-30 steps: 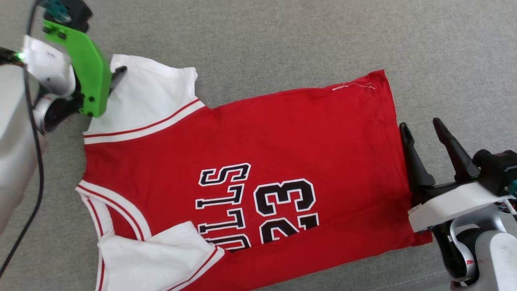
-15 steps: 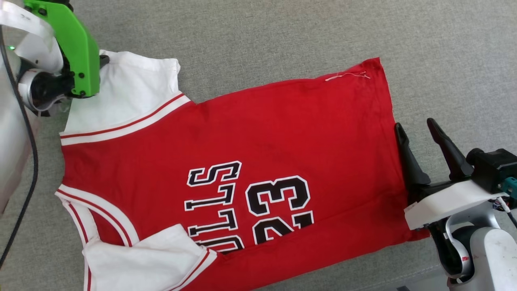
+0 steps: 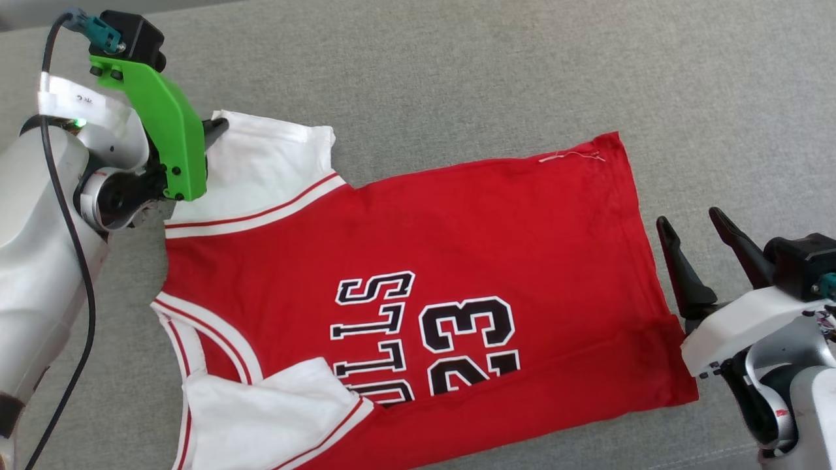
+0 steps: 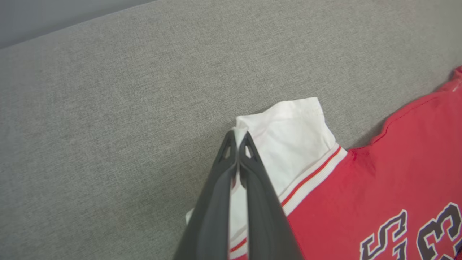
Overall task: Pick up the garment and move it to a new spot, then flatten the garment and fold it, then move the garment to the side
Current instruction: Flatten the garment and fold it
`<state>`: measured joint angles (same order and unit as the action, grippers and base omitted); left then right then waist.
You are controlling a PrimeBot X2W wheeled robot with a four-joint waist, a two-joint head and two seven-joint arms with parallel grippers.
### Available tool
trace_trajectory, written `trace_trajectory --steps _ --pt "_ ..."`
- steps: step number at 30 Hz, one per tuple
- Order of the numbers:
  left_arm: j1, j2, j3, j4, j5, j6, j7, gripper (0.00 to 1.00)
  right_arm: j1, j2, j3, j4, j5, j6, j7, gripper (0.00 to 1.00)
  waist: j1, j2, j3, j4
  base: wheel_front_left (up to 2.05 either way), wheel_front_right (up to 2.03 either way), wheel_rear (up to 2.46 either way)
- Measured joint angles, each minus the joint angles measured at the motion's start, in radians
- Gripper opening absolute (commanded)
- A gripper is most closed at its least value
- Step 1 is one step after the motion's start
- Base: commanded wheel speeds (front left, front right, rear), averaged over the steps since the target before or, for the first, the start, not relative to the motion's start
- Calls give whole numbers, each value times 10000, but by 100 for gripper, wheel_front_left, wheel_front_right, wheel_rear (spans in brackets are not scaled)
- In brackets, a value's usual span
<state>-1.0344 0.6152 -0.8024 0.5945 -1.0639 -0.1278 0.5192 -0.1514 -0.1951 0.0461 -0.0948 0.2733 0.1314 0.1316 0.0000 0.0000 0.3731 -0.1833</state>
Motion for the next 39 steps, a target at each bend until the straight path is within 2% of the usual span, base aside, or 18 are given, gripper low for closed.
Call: trace_trajectory --steps 4,7,11,16,18,26,37,38,39 --pt "444 249 6 -997 -4 21 -382 0 -33 -656 -84 -79 50 0 1193 100 -1 0 -385 369 0 0 0" --pt "880 445 42 -1858 13 255 -725 0 -288 -1114 -12 17 320 -2 2240 100 -1 0 -563 703 0 0 0" --pt "1620 792 105 -3444 23 755 -1018 0 -1044 -1910 29 541 639 0 3666 100 -1 0 -753 1237 0 0 0" --pt "2304 1248 184 -5356 38 1452 -1152 0 -2098 -2251 111 1404 1327 0 5154 100 -1 0 -792 1834 0 0 0" --pt "2444 1373 198 -5948 88 1661 -1185 0 -2540 -2612 290 1739 1317 0 5568 100 -1 0 -742 2027 0 0 0" --pt "2663 1540 222 -7334 347 2063 -1432 0 -3881 -3135 627 3080 1350 0 6437 100 -1 0 -214 2644 0 0 0" --pt "2668 1037 111 -7256 435 1950 -1944 0 -4199 -3404 1106 4303 1747 -13 6282 99 -1 0 373 3301 0 0 0" --pt "2673 1012 100 -7156 435 1931 -2000 0 -4205 -3494 1237 4353 1816 -15 6282 81 -1 0 400 3335 0 0 0" --pt "2692 1003 90 -7049 435 1916 -2029 0 -4205 -3572 1365 4389 1896 -15 6282 34 -1 0 416 3360 0 0 0"
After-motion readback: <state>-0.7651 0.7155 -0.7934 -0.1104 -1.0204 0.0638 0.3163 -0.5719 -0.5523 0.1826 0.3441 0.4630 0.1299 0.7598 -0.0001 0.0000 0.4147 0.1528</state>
